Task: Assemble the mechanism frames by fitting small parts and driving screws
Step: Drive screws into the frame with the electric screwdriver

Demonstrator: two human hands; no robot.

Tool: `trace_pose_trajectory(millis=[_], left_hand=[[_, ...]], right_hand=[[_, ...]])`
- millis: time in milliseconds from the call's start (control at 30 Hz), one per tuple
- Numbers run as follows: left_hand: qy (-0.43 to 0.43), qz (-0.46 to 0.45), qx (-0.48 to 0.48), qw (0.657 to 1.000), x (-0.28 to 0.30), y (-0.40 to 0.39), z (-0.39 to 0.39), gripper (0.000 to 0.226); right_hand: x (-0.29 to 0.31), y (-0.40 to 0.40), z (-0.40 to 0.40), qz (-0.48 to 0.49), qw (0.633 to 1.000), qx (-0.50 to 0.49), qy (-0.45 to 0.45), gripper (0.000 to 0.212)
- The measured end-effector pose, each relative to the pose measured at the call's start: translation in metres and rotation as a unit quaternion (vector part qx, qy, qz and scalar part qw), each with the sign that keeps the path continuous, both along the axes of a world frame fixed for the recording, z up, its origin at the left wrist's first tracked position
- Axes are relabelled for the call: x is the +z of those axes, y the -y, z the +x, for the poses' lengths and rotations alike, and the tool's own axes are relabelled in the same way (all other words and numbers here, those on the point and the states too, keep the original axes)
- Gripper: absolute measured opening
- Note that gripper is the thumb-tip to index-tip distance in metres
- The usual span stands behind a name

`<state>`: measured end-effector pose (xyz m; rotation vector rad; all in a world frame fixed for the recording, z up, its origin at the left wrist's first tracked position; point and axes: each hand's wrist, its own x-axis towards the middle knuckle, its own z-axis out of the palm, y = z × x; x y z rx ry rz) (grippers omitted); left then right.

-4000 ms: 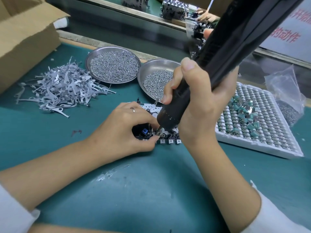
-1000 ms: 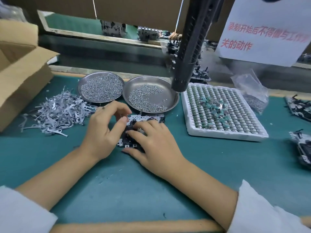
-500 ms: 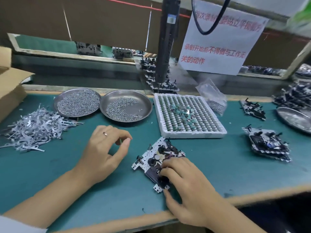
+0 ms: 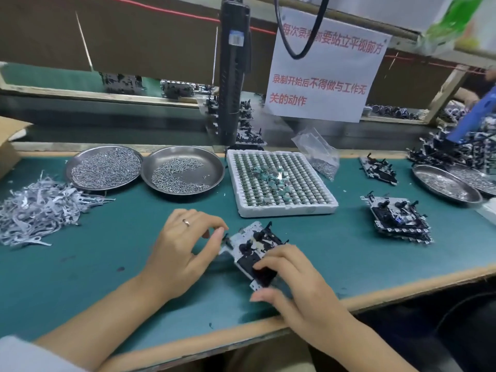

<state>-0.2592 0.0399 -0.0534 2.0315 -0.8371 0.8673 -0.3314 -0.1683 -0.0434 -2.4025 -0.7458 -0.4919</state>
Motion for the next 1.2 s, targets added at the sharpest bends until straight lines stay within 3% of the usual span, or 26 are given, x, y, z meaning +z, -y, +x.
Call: trace_pose_trajectory(millis=[100,200,267,300,367,467,667,801,901,1068,1201], left_hand=[[-0.008,-0.078,0.026,0.997,0.000,-0.003,0.000,0.023],[-0.056,-0.100,0.033,0.993,0.000,-0.006,0.001,0.027],[-0.082,-0.100,0.031,0.991,0.000,-0.005,0.001,0.027],[-0.088,-0.099,0.029,0.991,0.000,-0.005,0.001,0.027],[-0.089,-0.090,0.025,0.992,-0.001,-0.004,0.000,0.024],[-0.088,-0.072,0.016,0.993,-0.003,-0.003,0.000,0.019],[-0.081,-0.048,0.006,0.996,-0.005,-0.003,0.003,0.020],[-0.083,-0.039,0.003,0.996,-0.006,-0.002,0.003,0.019],[-0.076,-0.034,0.006,0.996,-0.005,-0.001,0.003,0.021],[-0.094,-0.051,0.031,0.994,-0.001,-0.002,0.003,0.022],[-0.146,-0.090,0.078,0.982,0.005,-0.010,0.008,0.017]], right_hand=[[0.018,0.012,-0.004,0.124,0.989,-0.047,-0.064,0.025],[0.039,0.031,-0.002,0.283,0.947,-0.100,-0.118,0.019],[0.052,0.050,0.000,0.325,0.930,-0.137,-0.103,0.020],[0.058,0.061,0.002,0.297,0.938,-0.159,-0.075,0.022],[0.065,0.084,0.010,0.138,0.967,-0.215,0.010,0.023],[0.062,0.127,0.035,-0.084,0.947,-0.299,0.081,0.026],[0.039,0.182,0.070,-0.147,0.913,-0.380,-0.012,0.031],[0.033,0.164,0.073,-0.171,0.909,-0.373,0.070,0.027],[0.029,0.123,0.073,-0.134,0.917,-0.363,0.096,0.029],[0.011,0.017,0.073,-0.044,0.982,-0.162,0.086,0.016],[0.004,-0.048,0.095,-0.028,0.996,-0.033,0.077,0.018]])
